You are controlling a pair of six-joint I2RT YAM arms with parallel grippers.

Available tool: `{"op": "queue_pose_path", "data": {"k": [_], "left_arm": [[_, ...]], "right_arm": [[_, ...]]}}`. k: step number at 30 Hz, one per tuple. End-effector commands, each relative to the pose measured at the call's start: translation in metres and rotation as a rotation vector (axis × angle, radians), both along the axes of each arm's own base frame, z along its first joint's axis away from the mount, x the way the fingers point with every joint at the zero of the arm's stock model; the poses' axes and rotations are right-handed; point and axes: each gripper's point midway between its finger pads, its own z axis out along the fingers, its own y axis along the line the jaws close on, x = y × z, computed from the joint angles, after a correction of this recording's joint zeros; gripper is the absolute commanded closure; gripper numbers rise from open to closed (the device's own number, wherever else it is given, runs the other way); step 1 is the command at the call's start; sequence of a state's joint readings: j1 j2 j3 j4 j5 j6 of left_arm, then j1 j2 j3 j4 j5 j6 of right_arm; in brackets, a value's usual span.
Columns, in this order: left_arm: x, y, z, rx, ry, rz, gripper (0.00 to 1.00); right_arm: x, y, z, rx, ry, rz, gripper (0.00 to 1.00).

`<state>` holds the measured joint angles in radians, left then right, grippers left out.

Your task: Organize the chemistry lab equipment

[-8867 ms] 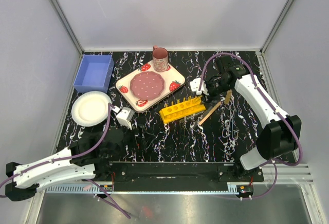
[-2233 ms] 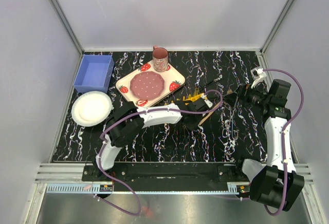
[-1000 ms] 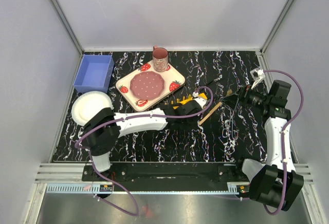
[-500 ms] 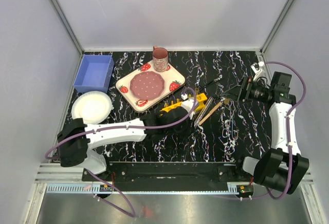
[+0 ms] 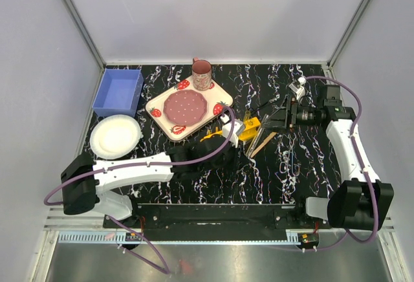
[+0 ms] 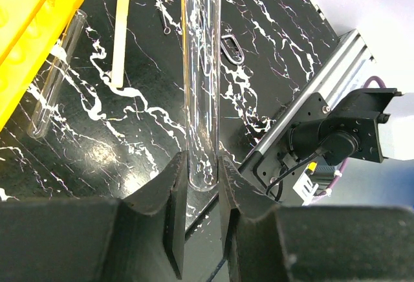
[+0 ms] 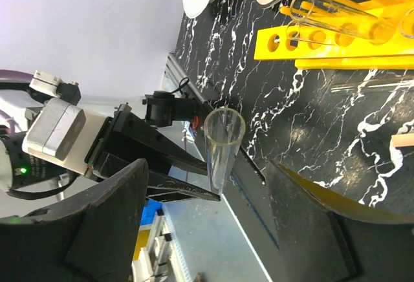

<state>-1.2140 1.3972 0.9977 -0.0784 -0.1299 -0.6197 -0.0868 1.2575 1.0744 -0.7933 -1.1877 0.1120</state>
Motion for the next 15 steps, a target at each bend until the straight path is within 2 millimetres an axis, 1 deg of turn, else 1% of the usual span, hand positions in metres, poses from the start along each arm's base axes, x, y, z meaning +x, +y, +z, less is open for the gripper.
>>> {"op": "queue_pose_path", "data": {"k": [1, 3, 4, 7, 9, 10, 15], "left_arm": [[-0.001, -0.004, 0.029, -0.108, -0.022, 0.006, 0.91], [-0.001, -0.006, 0.034, -0.132, -0.029, 0.003, 0.91], [-0.001, -0.006, 0.036, -0.136, -0.031, 0.001, 0.91], [-0.001, -0.006, 0.038, -0.137, -0.036, 0.001, 0.91], [-0.001, -0.005, 0.035, -0.129, -0.038, -0.001, 0.91], [-0.002, -0.005, 0.034, -0.125, -0.036, -0.001, 0.91], [-0.003, -0.004, 0.032, -0.118, -0.037, -0.012, 0.91]], "right_arm": [[0.005, 0.006, 0.026, 0.060, 0.023, 0.010, 0.22], [0.008, 0.008, 0.031, 0.068, 0.033, 0.007, 0.24], [0.009, 0.009, 0.030, 0.071, 0.049, 0.008, 0.26], [0.016, 0.010, 0.031, 0.084, 0.071, 0.004, 0.30], [0.021, 0.010, 0.034, 0.086, 0.073, 0.003, 0.32], [0.023, 0.010, 0.033, 0.085, 0.079, 0.002, 0.35], [0.029, 0.009, 0.032, 0.063, 0.073, -0.009, 0.44]]}}
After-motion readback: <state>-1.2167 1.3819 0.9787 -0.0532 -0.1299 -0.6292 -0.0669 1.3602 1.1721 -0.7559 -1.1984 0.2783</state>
